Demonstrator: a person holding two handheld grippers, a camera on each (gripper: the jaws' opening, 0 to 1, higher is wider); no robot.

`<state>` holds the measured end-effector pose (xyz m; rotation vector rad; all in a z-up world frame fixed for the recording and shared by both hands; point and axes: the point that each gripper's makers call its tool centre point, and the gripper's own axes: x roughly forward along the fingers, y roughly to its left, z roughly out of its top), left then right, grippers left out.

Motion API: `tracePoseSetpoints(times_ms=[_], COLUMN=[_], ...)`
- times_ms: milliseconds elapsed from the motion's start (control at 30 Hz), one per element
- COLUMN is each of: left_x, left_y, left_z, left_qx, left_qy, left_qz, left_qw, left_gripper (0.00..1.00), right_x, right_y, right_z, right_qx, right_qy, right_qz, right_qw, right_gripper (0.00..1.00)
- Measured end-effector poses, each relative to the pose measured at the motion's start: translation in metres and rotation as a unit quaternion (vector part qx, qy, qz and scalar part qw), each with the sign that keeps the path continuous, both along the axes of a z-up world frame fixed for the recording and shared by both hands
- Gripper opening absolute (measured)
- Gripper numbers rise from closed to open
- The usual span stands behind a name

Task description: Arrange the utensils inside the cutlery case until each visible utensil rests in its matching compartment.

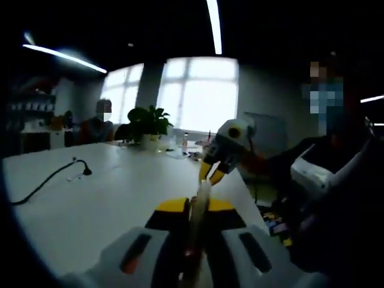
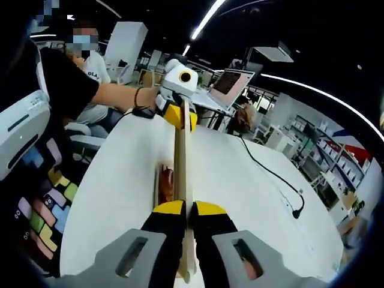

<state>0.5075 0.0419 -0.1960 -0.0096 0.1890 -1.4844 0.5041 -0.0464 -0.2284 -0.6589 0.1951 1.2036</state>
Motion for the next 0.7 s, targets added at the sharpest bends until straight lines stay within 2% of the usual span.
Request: tracePoseSetpoints(times_ms=[100,167,200,267,300,333,400,433,467,533,567,600,633,700], left_x=[-0.001,-0.010,-0.012,-0.011,-0.012,-0.013,-0.014,-0.013,-0.011,-0.009,-0.007,-0.006,-0.004,-0.005], left_y=[0.000,0.001,0.001,0.005,0.008,0.010,0.016,0.019,0.020,0.023,0.023,0.027,0.029,0.028], left_z=[-0.008,-0.013,-0.013,-0.014,-0.016,-0.017,-0.020,-0.021,-0.020,-0.021,-0.023,-0.028,-0.033,-0.040], left_qx=[0.037,0.066,0.074,0.101,0.128,0.146,0.181,0.201,0.213,0.236,0.242,0.265,0.284,0.303], left_qy=[-0.016,0.021,0.038,0.038,0.018,0.011,0.017,0.015,0.006,0.023,0.030,0.026,0.014,0.019], left_qz=[-0.011,-0.030,-0.033,-0.040,-0.048,-0.053,-0.056,-0.056,-0.056,-0.042,-0.035,-0.036,-0.039,-0.039], left_qw=[0.9991,0.9971,0.9960,0.9933,0.9904,0.9879,0.9817,0.9778,0.9754,0.9707,0.9691,0.9633,0.9580,0.9520], left_gripper=[0.11,0.27,0.32,0.40,0.42,0.47,0.55,0.60,0.62,0.67,0.68,0.68,0.68,0.68], right_x=[-0.004,-0.006,-0.007,-0.011,-0.013,-0.012,-0.011,-0.010,-0.011,-0.013,-0.014,-0.014,-0.015,-0.014], right_y=[-0.001,-0.002,-0.003,-0.003,-0.003,-0.003,-0.007,-0.008,-0.008,-0.008,-0.008,-0.006,-0.005,-0.004], right_z=[0.000,0.003,0.005,0.009,0.009,0.011,0.008,0.007,0.007,0.004,0.002,0.001,-0.002,-0.005], right_qx=[-0.001,-0.009,-0.011,-0.012,-0.014,-0.020,-0.049,-0.054,-0.058,-0.077,-0.085,-0.089,-0.087,-0.091], right_qy=[-0.003,-0.024,-0.035,-0.051,-0.058,-0.076,-0.121,-0.133,-0.148,-0.181,-0.189,-0.201,-0.198,-0.205], right_qz=[0.004,0.003,0.002,0.002,-0.002,-0.007,-0.014,-0.020,-0.027,-0.025,-0.026,-0.026,-0.027,-0.026], right_qw=[1.0000,0.9997,0.9993,0.9986,0.9982,0.9969,0.9914,0.9894,0.9869,0.9802,0.9779,0.9753,0.9759,0.9741], right_gripper=[0.02,0.02,0.02,0.02,0.02,0.02,0.02,0.02,0.02,0.02,0.02,0.02,0.02,0.02])
